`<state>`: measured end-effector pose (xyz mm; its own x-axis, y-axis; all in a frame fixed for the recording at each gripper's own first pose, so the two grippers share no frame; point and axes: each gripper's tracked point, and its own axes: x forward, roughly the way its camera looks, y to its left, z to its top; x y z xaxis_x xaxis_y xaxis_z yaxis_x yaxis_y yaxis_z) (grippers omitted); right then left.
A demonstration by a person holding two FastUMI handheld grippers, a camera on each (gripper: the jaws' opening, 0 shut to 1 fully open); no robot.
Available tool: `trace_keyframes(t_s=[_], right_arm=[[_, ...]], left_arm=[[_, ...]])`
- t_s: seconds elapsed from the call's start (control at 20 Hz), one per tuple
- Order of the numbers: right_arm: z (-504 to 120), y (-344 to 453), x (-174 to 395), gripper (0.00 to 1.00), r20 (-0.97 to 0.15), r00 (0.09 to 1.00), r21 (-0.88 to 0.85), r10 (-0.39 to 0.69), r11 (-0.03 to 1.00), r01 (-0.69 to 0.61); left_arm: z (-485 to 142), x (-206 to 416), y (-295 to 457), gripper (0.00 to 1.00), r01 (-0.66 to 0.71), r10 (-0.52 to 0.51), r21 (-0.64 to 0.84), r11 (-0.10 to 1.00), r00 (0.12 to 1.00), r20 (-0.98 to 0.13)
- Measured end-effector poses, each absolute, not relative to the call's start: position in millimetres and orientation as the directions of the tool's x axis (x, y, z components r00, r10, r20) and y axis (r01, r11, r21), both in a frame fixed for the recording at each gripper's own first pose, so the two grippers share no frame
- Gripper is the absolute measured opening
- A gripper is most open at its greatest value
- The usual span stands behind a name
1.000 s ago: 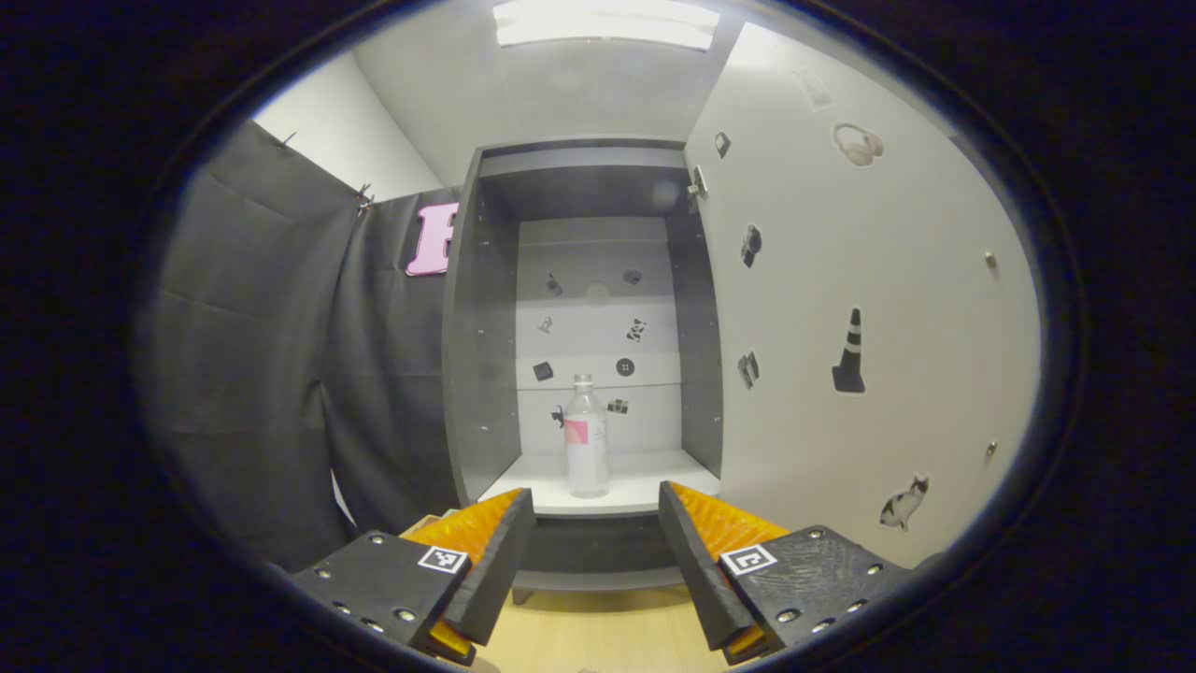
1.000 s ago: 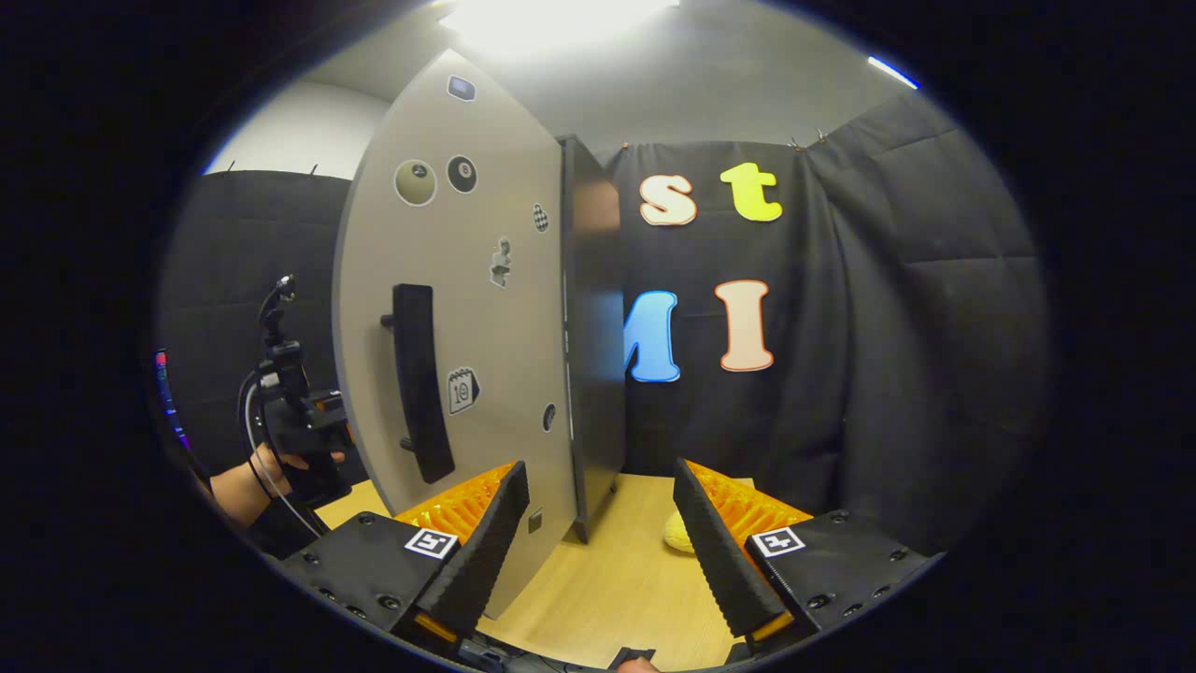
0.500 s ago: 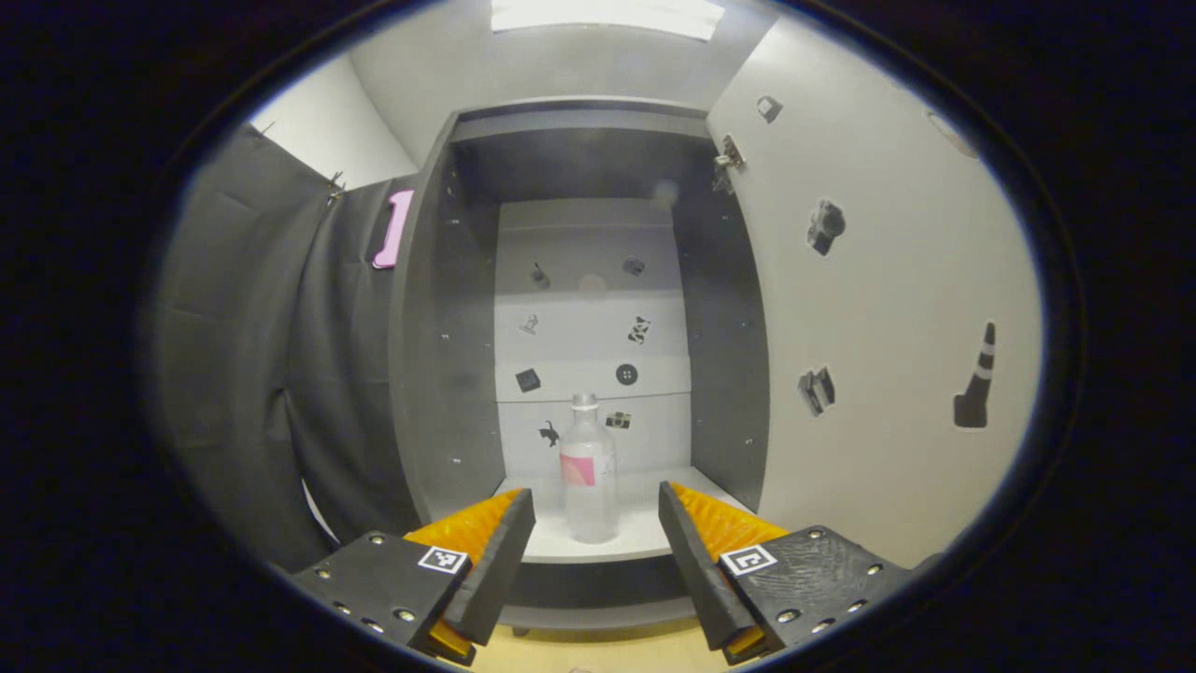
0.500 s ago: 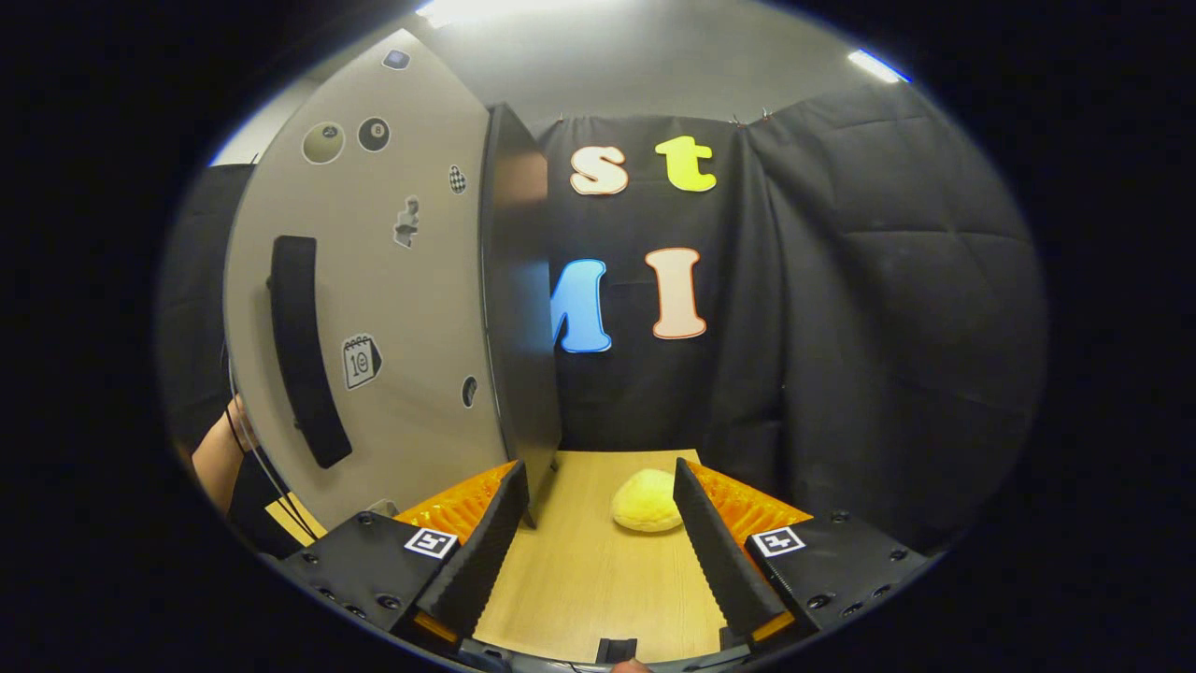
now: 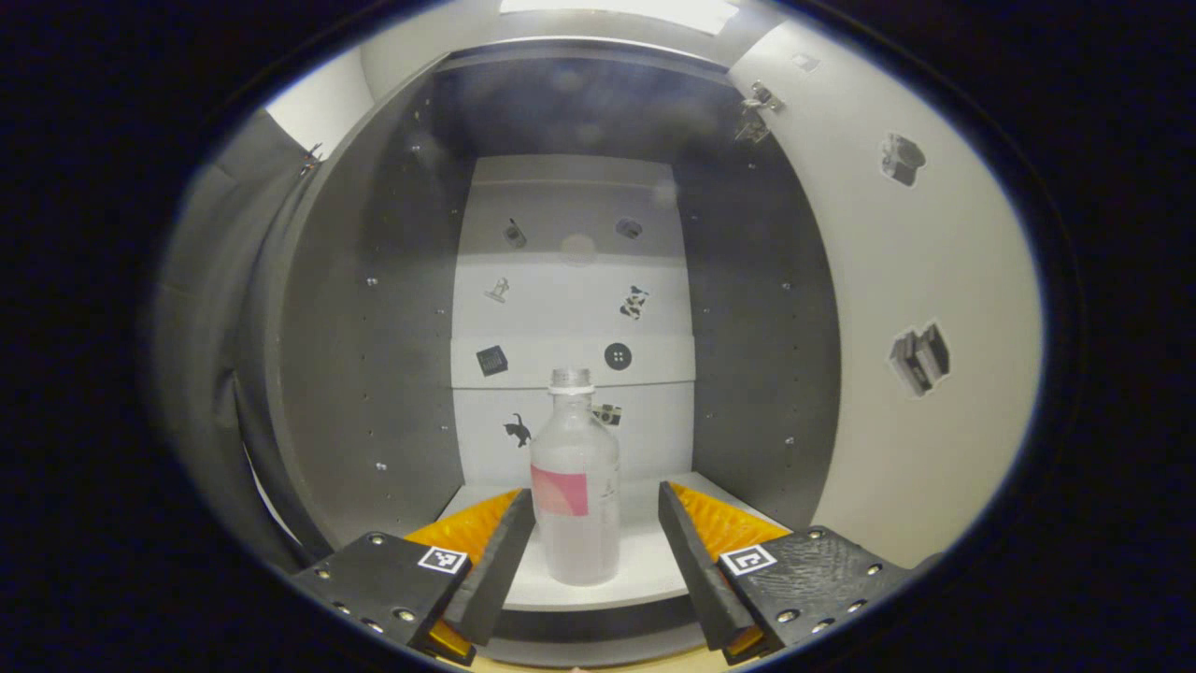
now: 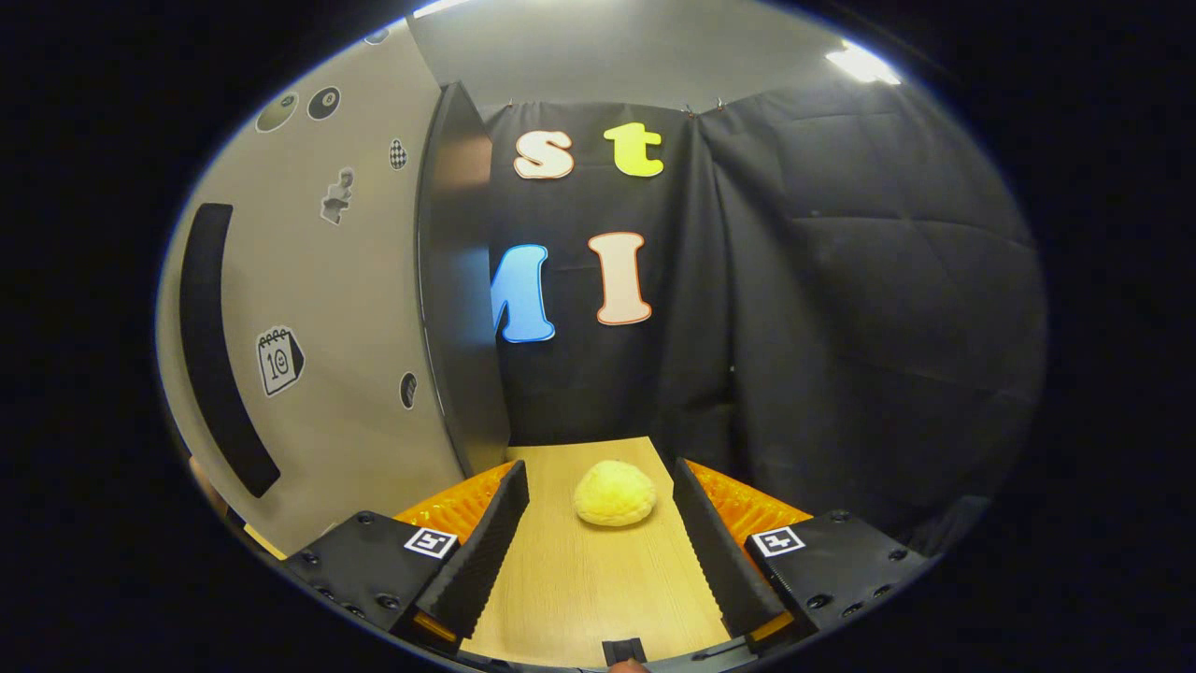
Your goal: Open the cabinet door with the right hand, grasp the bottle in the cabinet with the left hand and place it on the coaster, then close the cabinet door with the right hand.
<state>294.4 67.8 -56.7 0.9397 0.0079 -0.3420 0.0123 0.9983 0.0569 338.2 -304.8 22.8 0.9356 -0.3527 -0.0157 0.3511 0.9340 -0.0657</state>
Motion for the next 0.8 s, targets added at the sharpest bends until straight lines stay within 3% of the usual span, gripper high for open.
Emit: trace_keyframes(t_s=[0.55,0.7,0.8], right_arm=[[-70.4,81.6,296.1,0.94,-0.379,0.920,0.029,-0.097,0.993,0.117],[-72.2,79.4,292.0,0.94,-0.384,0.914,-0.001,-0.131,0.990,0.142],[-72.6,82.0,290.9,0.98,-0.384,0.915,0.005,-0.125,0.991,0.137]], left_arm=[[-0.8,390.0,-312.9,0.83,0.367,-0.367,-0.013,0.930,0.930,-0.013],[-0.5,384.4,-314.9,0.72,0.398,-0.398,-0.034,0.917,0.917,-0.012],[2.4,378.9,-309.9,0.73,0.400,-0.401,-0.047,0.915,0.916,-0.012]])
